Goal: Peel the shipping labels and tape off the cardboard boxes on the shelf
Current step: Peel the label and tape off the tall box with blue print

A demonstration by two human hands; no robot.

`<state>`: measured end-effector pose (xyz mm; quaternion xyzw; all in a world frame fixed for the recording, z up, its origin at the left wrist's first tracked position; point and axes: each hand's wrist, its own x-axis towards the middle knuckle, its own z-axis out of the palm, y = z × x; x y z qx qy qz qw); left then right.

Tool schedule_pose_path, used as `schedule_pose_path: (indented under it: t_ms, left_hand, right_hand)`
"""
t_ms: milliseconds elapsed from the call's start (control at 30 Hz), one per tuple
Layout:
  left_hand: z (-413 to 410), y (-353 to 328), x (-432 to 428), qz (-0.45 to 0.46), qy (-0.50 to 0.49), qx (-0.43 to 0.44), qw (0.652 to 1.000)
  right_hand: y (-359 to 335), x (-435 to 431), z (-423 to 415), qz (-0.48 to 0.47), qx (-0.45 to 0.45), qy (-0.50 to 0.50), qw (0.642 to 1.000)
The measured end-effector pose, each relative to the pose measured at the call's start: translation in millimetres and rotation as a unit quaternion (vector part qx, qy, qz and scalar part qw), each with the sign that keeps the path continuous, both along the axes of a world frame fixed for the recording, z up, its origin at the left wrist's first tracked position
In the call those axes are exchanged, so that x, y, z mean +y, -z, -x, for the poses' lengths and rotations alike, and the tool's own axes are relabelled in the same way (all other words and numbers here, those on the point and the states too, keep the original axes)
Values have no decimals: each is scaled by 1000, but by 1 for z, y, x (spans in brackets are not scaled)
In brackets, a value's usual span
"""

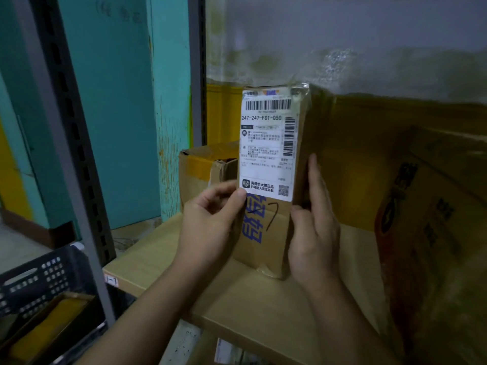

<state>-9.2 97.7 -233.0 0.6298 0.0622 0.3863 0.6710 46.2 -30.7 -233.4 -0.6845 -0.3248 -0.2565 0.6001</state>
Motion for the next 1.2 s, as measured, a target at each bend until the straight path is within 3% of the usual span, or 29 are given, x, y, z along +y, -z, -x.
schedule_pose_path:
  t_ms: [67, 167, 233, 567, 967, 1200]
  left_hand:
    - [2, -2, 2, -133, -86, -15, 987]
    - [8, -11, -3, -292, -108, -28, 950]
    - [11, -19, -6, -352, -119, -7, 928]
    - [15, -41, -4, -384, -135, 68, 911]
    - [14, -46, -18, -446, -219, 76, 864]
    - [10, -44, -14, -455, -240, 63, 856]
  right_hand:
    - [1, 0, -1, -6, -2, -1, 1000]
    - [3, 0, -1, -3, -9, -5, 1000]
    - [4, -1, -2, -12, -3, -5, 1000]
    - [5, 0, -2, -7, -1, 7, 1000]
    - [2, -1, 2, -14, 18, 14, 1000]
    - [2, -1, 2, -6, 15, 13, 1000]
